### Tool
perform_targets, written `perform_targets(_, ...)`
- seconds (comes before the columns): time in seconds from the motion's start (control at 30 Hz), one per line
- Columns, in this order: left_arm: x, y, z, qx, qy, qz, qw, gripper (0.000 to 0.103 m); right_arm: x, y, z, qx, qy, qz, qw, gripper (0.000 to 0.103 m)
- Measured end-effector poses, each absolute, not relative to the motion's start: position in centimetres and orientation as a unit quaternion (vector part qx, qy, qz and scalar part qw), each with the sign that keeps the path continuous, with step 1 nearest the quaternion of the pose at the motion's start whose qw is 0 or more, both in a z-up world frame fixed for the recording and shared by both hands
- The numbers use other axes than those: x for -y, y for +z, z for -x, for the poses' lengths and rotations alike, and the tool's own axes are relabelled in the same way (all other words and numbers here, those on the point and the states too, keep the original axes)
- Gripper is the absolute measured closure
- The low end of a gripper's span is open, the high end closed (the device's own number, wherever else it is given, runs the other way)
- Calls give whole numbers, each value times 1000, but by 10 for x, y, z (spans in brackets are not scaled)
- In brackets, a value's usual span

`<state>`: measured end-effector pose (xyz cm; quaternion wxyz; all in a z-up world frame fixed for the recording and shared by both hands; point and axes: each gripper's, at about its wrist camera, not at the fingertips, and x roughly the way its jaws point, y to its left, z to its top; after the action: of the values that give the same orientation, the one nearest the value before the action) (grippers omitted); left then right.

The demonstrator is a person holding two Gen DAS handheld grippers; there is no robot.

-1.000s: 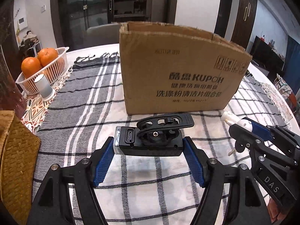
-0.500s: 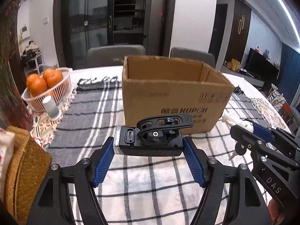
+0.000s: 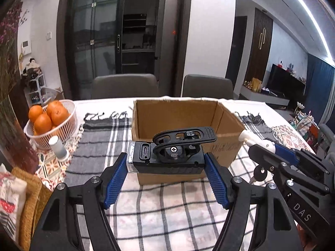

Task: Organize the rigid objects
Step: 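Lift the phone holder and keychain and carry both over the box, then open both tools to drop the phone holder and keychain into the box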

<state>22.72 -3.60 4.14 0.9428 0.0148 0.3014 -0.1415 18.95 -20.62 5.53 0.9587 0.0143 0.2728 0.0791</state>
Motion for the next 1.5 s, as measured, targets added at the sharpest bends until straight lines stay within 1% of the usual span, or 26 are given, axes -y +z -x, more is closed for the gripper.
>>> perform_targets(0.5, 50, 80, -279, -297, -158, -25, 942, 31, 213, 89, -241, -270, 88, -29, 958, 75)
perform_targets(0.73, 57, 87, -310, -313, -158, -27, 936, 31, 219, 94, -269, -285, 94, -39, 953, 75)
perform_targets(1.13, 66, 66, -359, -372, -159, -34, 914, 31, 226, 83, -326, -340, 88, -28, 936, 75)
perform_targets(1.37, 79, 40, -380, -408, -143, -72, 899, 31, 230, 56, -350, -386, 71, -16, 919, 75)
perform_targets(1.5, 81, 28, -389, -432, -145, -68, 887, 31, 236, 41, -360, -412, 66, -26, 908, 75)
